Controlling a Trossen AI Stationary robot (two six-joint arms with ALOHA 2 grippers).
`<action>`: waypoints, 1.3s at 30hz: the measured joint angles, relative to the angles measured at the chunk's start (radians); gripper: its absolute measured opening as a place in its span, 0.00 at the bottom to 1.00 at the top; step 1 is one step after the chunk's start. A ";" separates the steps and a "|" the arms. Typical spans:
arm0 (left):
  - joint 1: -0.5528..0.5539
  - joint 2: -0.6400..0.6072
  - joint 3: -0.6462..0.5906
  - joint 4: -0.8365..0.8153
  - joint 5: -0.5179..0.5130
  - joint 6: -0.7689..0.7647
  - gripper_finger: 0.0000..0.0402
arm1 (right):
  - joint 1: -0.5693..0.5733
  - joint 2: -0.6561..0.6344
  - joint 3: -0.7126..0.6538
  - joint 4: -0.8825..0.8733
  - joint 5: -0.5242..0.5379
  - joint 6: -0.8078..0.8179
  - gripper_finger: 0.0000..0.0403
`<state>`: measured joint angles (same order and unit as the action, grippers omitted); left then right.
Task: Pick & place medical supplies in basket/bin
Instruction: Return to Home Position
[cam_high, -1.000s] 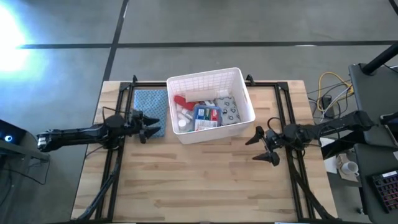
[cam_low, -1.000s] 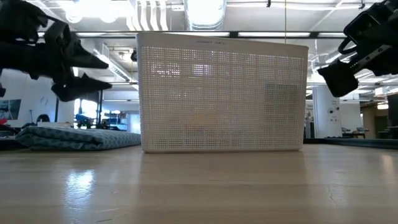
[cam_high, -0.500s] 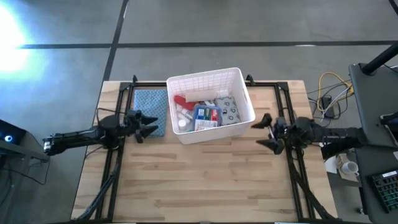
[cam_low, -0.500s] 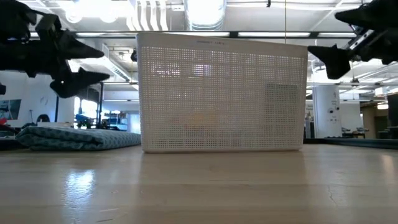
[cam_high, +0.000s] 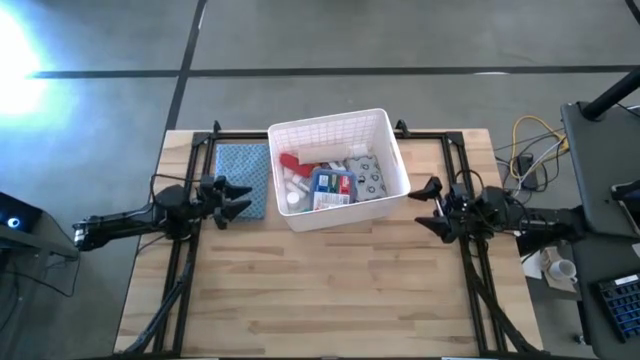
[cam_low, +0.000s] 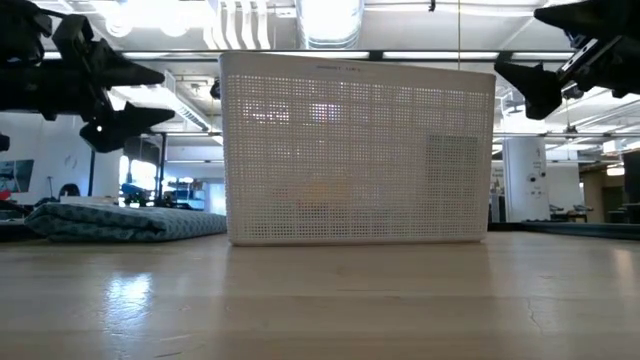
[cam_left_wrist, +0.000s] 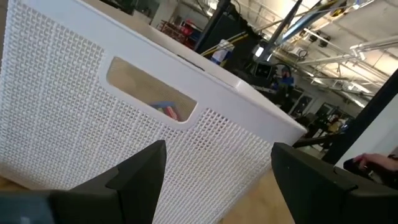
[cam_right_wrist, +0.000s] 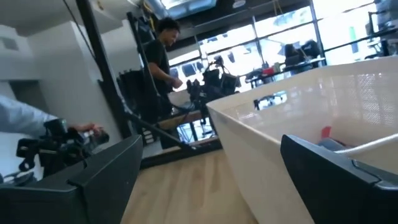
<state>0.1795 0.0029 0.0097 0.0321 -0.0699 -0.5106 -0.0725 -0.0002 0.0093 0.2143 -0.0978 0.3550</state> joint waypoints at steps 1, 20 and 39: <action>-0.001 0.000 0.000 0.000 0.000 0.000 0.67 | 0.007 0.000 0.000 -0.001 0.000 0.000 0.92; -0.004 0.103 0.001 0.001 0.000 0.000 0.67 | 0.000 0.000 0.000 0.003 -0.005 0.000 0.92; -0.004 0.189 0.001 0.008 -0.001 0.000 0.67 | 0.000 0.072 0.000 0.005 -0.007 0.000 0.92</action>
<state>0.1753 0.1918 0.0109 0.0401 -0.0711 -0.5106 -0.0723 0.0719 0.0097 0.2192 -0.1047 0.3553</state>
